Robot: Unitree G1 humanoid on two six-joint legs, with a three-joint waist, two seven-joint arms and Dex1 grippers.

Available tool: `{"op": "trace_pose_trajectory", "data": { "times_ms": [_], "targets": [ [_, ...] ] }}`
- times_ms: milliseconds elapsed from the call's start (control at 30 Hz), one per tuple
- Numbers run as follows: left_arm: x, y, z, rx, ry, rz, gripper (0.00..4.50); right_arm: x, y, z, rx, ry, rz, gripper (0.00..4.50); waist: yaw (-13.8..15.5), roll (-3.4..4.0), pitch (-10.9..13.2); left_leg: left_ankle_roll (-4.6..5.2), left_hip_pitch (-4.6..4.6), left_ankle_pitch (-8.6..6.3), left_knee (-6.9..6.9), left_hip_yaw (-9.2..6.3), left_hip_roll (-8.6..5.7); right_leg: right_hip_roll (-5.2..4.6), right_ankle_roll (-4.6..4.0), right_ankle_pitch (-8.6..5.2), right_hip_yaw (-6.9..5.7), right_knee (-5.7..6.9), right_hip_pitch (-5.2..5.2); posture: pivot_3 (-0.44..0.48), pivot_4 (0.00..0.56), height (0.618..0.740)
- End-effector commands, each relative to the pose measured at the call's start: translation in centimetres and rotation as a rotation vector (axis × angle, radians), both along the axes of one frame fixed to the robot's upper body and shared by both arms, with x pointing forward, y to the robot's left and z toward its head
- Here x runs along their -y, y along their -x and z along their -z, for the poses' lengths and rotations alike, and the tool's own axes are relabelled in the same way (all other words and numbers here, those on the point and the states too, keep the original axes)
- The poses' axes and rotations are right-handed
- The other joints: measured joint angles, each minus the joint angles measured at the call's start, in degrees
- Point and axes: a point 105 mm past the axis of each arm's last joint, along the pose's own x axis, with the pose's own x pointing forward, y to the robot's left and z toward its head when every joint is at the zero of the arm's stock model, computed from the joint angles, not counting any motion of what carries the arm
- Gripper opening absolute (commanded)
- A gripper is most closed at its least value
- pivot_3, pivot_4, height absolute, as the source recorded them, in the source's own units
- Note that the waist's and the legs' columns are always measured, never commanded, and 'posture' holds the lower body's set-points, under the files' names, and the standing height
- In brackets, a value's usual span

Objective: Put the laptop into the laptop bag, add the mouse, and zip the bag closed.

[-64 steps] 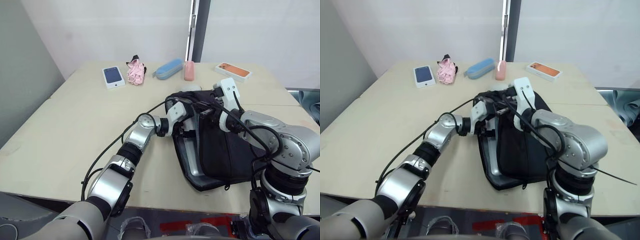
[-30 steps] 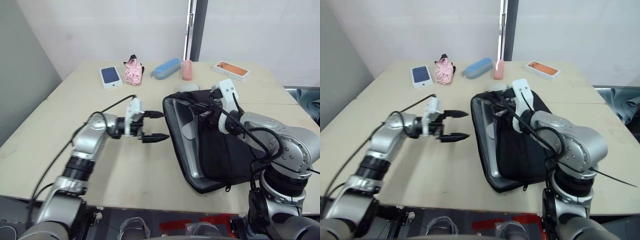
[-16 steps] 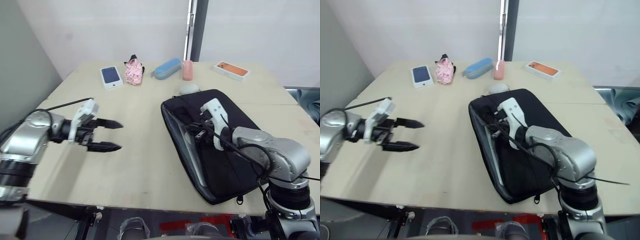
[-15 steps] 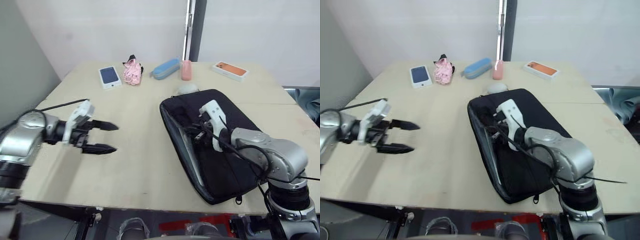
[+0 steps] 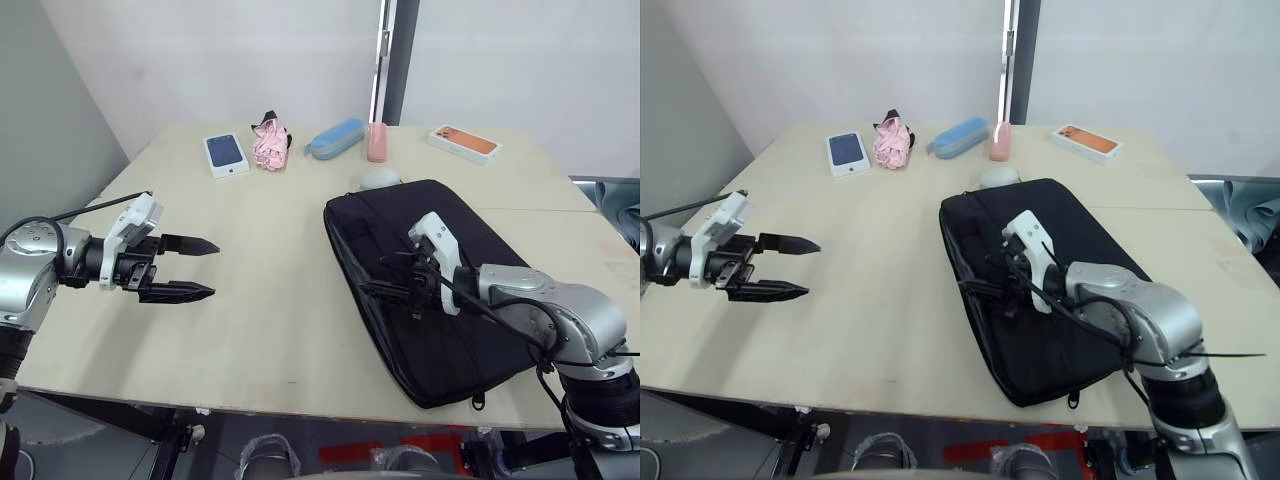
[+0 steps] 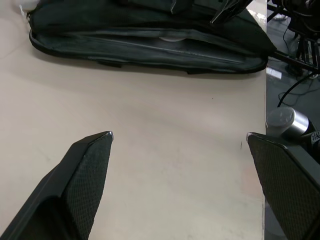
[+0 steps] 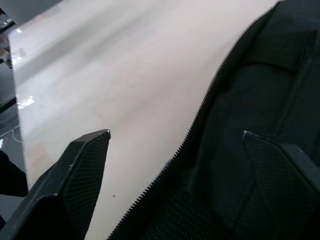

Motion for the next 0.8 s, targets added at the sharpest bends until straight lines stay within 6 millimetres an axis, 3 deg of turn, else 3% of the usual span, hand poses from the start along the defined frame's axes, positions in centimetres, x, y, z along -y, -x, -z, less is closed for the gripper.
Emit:
{"op": "trace_pose_trajectory", "data": {
  "times_ms": [33, 133, 367, 467, 633, 733, 800],
  "targets": [
    [0.0, -0.1, -0.8, 0.018, 0.017, 0.040, 4.50, 1.4, 0.0, -2.7, 0.114, 0.033, 0.057, 4.48, 0.08, 0.00, 0.00, 0.01, 0.00, 0.00, 0.00, 0.00, 0.00, 0.00, 0.00, 0.00, 0.00, -0.02, 0.00, 0.000, 0.150, 0.740],
    [0.3, -1.1, -1.4, 0.029, 0.067, 0.033, 4.50, 1.4, 0.0, -3.3, 0.175, 0.109, 0.076, 4.48, 0.17, -0.03, -0.02, 0.02, 0.00, 0.01, 0.02, 0.00, -0.02, -0.01, 0.01, 0.00, 0.01, -0.01, 0.01, 0.000, 0.150, 0.740],
    [0.9, -1.7, -1.4, 0.058, 0.061, 0.070, 4.50, -2.2, -2.0, -2.2, 0.207, 0.209, 0.140, 4.48, -0.63, -0.01, -0.04, -0.10, 0.12, 0.07, 0.02, 0.01, 0.05, 0.08, -0.04, -0.02, 0.06, 0.17, 0.00, 0.000, 0.150, 0.740],
    [1.5, -2.6, -2.4, 0.102, 0.116, 0.072, 4.50, -2.5, -2.0, -2.5, 0.232, 0.194, 0.150, 4.48, 0.21, -0.01, -0.04, -0.11, 0.02, 0.08, 0.02, -0.05, 0.04, 0.07, -0.04, -0.02, -0.01, 0.12, -0.02, 0.000, 0.150, 0.740],
    [2.9, -4.6, -2.8, 0.065, 0.260, 0.035, 4.50, -1.9, -0.3, -4.1, 0.267, 0.120, 0.088, 4.48, 0.95, -0.07, -0.05, -0.07, -0.10, 0.07, 0.10, -0.14, -0.07, -0.04, 0.07, 0.05, -0.10, 0.05, 0.00, 0.000, 0.150, 0.740],
    [4.2, -6.7, -1.2, -0.045, 0.311, -0.026, 4.50, -0.9, 1.7, -4.9, 0.314, 0.106, 0.016, 4.48, 0.85, -0.07, -0.05, -0.08, -0.08, 0.07, 0.10, -0.15, -0.03, 0.00, 0.10, 0.06, -0.08, 0.12, 0.02, 0.000, 0.150, 0.740],
    [5.4, -9.1, -0.1, -0.113, 0.342, -0.119, 4.50, 0.0, 3.6, -5.1, 0.339, 0.112, -0.032, 4.48, 1.56, -0.08, -0.06, -0.08, -0.07, 0.08, 0.13, -0.20, -0.04, -0.02, 0.10, 0.06, -0.13, 0.15, 0.08, 0.000, 0.150, 0.740]
  ]
}}
